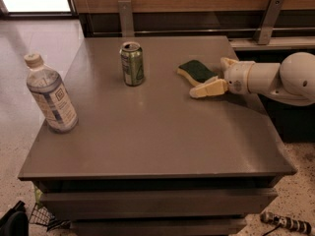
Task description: Move sponge near blue plastic bottle
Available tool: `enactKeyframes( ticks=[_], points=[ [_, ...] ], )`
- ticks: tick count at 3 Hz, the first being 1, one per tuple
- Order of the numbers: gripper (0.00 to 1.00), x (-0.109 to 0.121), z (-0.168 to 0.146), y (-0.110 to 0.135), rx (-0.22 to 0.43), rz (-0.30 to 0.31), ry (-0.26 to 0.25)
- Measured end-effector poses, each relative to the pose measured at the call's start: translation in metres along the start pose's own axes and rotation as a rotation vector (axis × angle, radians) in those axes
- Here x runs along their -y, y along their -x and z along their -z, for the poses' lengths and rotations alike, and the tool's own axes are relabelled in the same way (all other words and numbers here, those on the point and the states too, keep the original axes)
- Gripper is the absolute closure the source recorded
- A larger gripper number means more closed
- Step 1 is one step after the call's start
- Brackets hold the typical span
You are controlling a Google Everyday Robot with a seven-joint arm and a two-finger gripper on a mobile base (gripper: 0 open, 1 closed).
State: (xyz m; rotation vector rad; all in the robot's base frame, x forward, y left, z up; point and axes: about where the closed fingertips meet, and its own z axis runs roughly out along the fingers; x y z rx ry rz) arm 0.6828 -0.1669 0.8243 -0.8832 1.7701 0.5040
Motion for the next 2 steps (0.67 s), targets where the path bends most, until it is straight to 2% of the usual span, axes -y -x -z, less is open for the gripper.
enactKeyframes(
  ticks=[1, 2],
  points=[
    [0.15, -0.0016, -0.0036, -0.0008, 0.001, -0.002, 0.006],
    [0.38, -0.0031, -0.0056, -0.0004, 0.001, -0.001, 0.01]
  ],
)
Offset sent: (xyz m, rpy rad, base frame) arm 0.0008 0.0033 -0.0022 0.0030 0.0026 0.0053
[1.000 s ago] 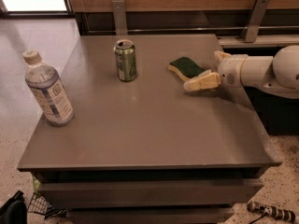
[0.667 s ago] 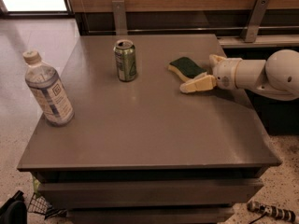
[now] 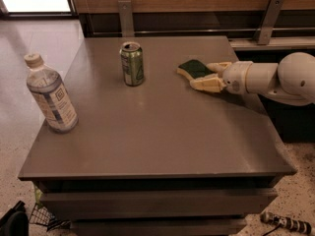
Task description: Move sponge near blue plastic bottle
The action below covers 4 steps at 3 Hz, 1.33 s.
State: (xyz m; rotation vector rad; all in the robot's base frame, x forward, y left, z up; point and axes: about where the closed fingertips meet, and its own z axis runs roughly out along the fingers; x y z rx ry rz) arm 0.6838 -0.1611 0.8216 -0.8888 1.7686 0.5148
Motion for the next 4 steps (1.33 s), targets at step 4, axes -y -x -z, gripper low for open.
enactKeyframes(
  ticks=[4],
  points=[
    [1.0, -0.015, 0.005, 0.017, -0.015, 0.024, 0.016]
  ],
)
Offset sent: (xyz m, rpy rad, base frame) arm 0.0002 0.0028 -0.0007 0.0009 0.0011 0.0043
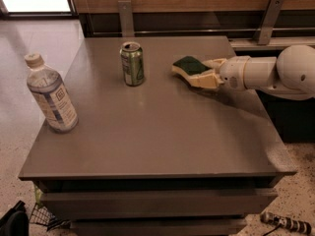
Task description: Move sponge near blue plastic bottle
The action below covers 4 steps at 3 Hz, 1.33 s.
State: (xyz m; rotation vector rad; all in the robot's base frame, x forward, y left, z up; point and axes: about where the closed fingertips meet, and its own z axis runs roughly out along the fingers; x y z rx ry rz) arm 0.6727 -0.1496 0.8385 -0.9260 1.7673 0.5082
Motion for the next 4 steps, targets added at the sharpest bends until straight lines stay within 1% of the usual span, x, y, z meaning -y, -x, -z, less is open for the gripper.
enactKeyframes(
  ticks=[1, 2, 3, 4],
  points=[
    [1.0, -0.03, 0.025, 0.036, -0.025, 0.027, 0.015],
    [1.0, -0.07, 0.043, 0.062, -0.032, 0.047, 0.062],
    [1.0, -0.136, 0.048, 0.079, -0.021, 0.08, 0.134],
    [1.0, -0.182, 0.04, 0.08, -0.019, 0.105, 0.191]
  ],
)
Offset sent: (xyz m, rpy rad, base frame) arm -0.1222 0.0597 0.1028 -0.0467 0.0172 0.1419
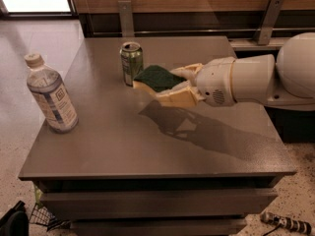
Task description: Move sponge near blue plastic bottle
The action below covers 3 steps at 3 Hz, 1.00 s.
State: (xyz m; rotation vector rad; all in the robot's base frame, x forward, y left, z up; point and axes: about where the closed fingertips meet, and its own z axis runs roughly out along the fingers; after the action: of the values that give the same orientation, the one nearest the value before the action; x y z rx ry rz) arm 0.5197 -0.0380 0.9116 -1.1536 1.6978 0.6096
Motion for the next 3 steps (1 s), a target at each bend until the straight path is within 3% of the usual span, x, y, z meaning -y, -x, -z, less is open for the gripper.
enactKeyframes(
  ticks=[1, 2, 3],
  points=[
    [1.0, -0.056, -0.036, 0.006, 0.002, 0.029, 0.106],
    [1.0, -0.09, -0.064, 0.013, 0.005, 0.037, 0.188],
    [0.86, -0.111, -0.086, 0.014, 0.04, 0.02, 0.225]
  ],
)
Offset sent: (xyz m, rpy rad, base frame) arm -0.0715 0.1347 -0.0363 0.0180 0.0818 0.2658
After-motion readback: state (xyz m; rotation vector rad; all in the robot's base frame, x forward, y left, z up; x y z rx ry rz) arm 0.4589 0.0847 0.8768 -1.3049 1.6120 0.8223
